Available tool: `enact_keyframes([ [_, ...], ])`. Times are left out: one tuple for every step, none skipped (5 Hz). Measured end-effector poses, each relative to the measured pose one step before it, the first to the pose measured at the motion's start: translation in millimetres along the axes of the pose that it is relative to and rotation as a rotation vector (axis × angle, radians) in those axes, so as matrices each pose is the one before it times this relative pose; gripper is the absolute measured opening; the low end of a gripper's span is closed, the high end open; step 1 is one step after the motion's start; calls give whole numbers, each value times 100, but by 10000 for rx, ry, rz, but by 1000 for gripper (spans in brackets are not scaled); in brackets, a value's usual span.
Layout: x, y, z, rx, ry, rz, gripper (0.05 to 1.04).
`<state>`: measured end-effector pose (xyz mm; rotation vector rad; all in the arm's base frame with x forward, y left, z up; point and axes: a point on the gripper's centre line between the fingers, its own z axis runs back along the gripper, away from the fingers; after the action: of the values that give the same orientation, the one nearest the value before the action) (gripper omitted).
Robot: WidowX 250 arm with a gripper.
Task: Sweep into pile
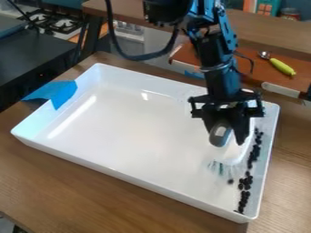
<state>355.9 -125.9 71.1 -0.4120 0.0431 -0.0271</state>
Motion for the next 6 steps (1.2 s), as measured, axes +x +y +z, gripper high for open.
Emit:
enact_keyframes([
  [-368, 1113, 1839, -485, 52, 324, 488],
  [-556, 747, 4138, -447, -379, -68, 488],
  [-1281, 1272, 2742, -168, -158, -139, 488],
  [-1106, 3058, 1926, 211, -229, -75, 488],
  [-365, 4191, 1177, 706, -459, 43, 488],
  [-46, 4015, 1635, 515, -655, 259, 488],
])
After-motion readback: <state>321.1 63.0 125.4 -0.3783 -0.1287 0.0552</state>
